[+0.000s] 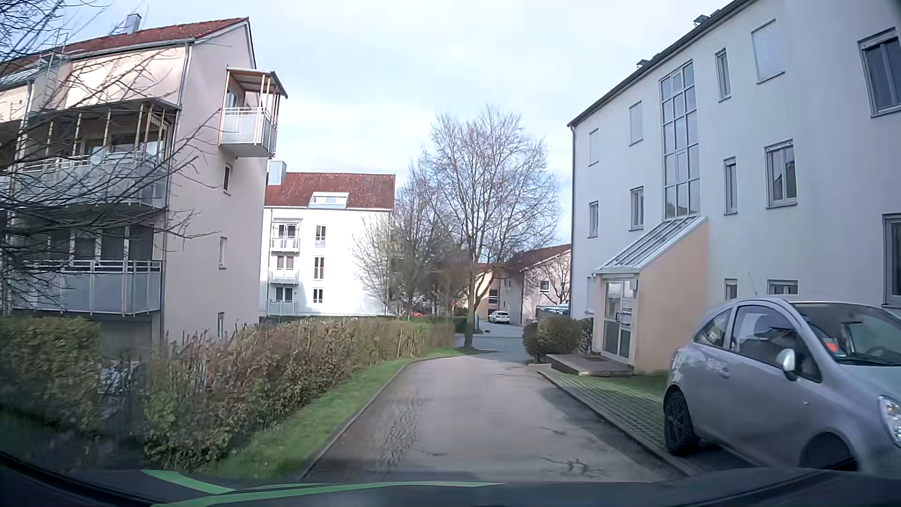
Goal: Follow the waypoints while adhering to traffic rules and regulations
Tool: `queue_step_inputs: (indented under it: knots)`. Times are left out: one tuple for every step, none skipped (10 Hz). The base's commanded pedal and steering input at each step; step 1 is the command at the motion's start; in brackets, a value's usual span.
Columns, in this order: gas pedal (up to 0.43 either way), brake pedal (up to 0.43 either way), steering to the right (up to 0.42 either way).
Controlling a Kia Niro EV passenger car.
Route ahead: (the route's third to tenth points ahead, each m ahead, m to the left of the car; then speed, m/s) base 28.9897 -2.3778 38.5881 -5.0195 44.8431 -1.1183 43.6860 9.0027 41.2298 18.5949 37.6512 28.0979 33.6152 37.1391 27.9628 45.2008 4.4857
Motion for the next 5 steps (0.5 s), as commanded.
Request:
queue_step_inputs:
  knots:
    - [0.028,0.000,0.001]
    - [0.028,0.000,0.010]
    - [0.039,0.000,0.018]
    - [0.039,0.000,0.020]
    - [0.047,0.000,0.014]
